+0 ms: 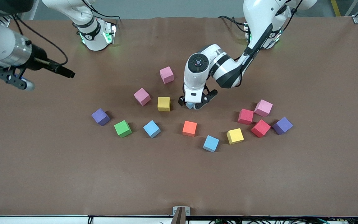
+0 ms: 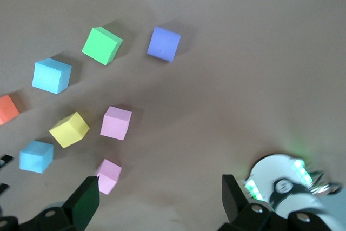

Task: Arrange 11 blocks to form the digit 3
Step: 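Grasp the blue block with the left gripper while the right gripper reaches pink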

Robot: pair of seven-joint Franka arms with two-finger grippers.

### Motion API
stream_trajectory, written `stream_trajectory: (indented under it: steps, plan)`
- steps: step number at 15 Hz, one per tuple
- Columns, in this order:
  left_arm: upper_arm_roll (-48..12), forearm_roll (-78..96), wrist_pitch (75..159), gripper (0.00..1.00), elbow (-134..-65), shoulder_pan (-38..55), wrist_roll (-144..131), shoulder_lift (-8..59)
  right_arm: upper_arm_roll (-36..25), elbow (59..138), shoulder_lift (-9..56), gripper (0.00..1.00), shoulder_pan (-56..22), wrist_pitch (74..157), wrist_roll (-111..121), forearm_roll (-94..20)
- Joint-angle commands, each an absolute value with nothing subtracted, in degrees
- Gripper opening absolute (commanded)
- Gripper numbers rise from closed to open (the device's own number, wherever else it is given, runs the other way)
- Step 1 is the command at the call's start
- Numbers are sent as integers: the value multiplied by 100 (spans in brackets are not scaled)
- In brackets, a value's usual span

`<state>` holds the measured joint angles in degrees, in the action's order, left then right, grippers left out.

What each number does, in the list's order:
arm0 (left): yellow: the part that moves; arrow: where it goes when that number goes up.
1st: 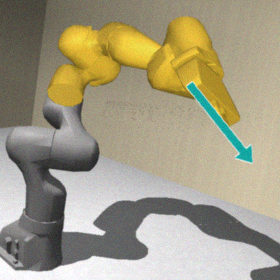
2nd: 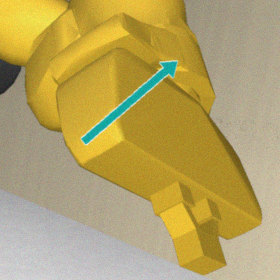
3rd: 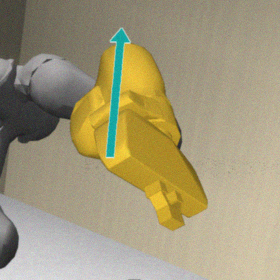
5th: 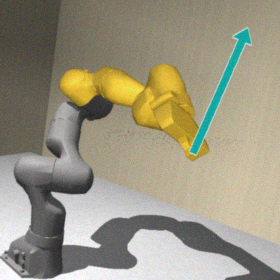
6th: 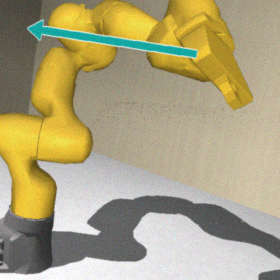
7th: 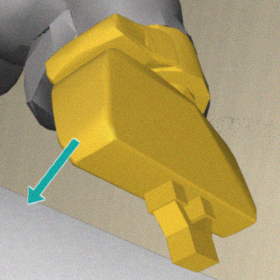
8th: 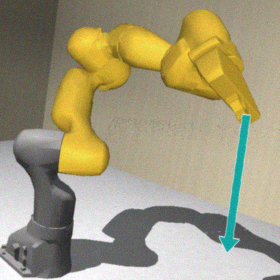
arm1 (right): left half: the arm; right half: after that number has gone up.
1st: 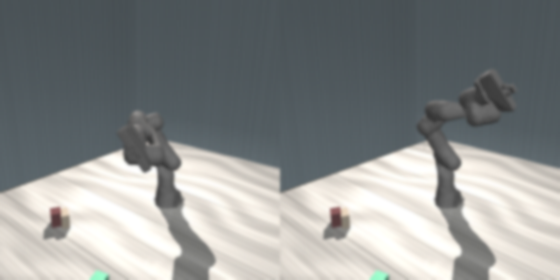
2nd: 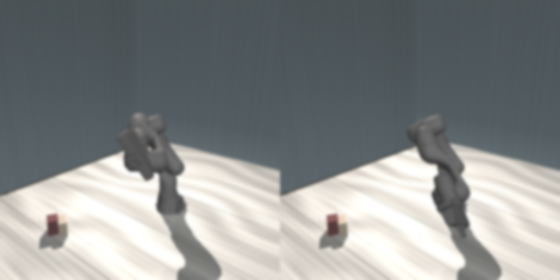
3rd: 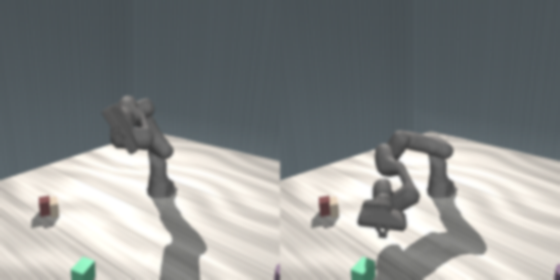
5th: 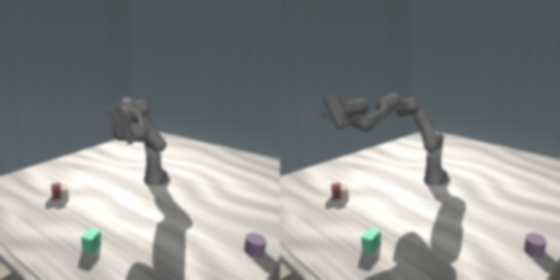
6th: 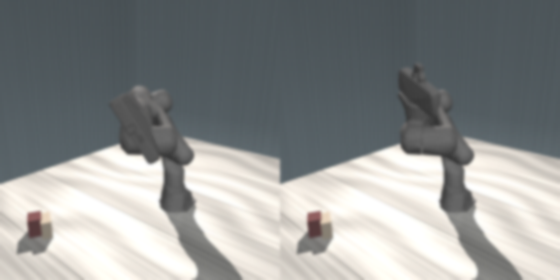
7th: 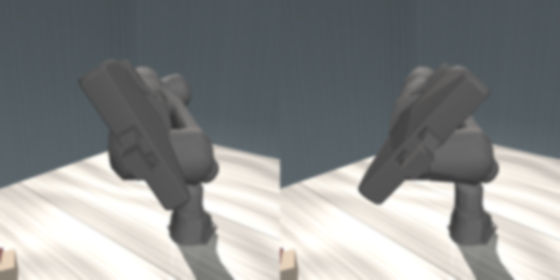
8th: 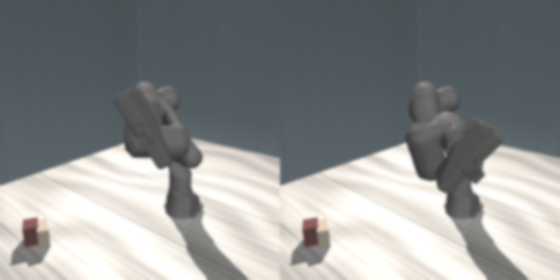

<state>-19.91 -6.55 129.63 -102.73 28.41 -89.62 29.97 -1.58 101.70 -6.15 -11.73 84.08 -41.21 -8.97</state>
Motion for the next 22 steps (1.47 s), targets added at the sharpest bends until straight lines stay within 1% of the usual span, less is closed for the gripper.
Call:
stream_trajectory:
  steps: [1, 3, 6, 8, 10, 12, 17, 18, 19, 20, 21, 22]
  plan:
    - [-1969, -765, 13253, 100, -10502, 2944, -9123, 3041, -193, 11703, -1676, 100, -1729, 9208, -5356, -1002]
    - [-1969, -765, 13394, 100, -10643, 2962, -9132, 3067, -19, 12267, -1968, 100, -2073, 9552, -6306, -1002]
    - [-1951, -800, 13614, 100, -10889, 3059, -9132, 3129, 657, 12725, -1969, 100, -2171, 10035, -7783, -1002]
    - [-1934, -800, 13780, 100, -10951, 3059, -9132, 3138, 939, 13024, -1951, 100, -2293, 10457, -8338, -1002]
    - [-1916, -861, 13869, 100, -10942, 3050, -9141, 3199, 1116, 13340, -1908, 100, -2626, 11089, -9032, -1002]
    - [-1899, -949, 13965, 100, -10907, 3050, -9141, 3295, 1134, 13535, -1628, 100, -3057, 11678, -9578, -1002]
    - [-1890, -1002, 14097, 100, -10872, 3006, -9149, 3357, 1134, 13491, -547, 100, -3646, 12663, -10187, -923]
    - [-1890, -1011, 14124, 90, -10872, 3015, -9149, 3410, 1134, 13491, -362, 100, -3700, 12865, -10195, -923]
    - [-1890, -1028, 14133, 68, -10863, 3006, -9141, 3436, 1134, 13491, -204, 100, -3770, 13059, -10213, -923]
    - [-1890, -1141, 14133, 49, -10863, 2997, -9141, 3437, 1134, 13483, -28, 100, -3823, 13226, -10317, -914]
    - [-1890, -1212, 14133, 38, -10863, 2997, -9141, 3437, 1134, 13482, 122, 100, -3884, 13402, -10397, -879]
    - [-1898, -1256, 14124, 33, -10863, 2980, -9115, 3437, 1134, 13482, 280, 100, -3946, 13551, -10458, -827]
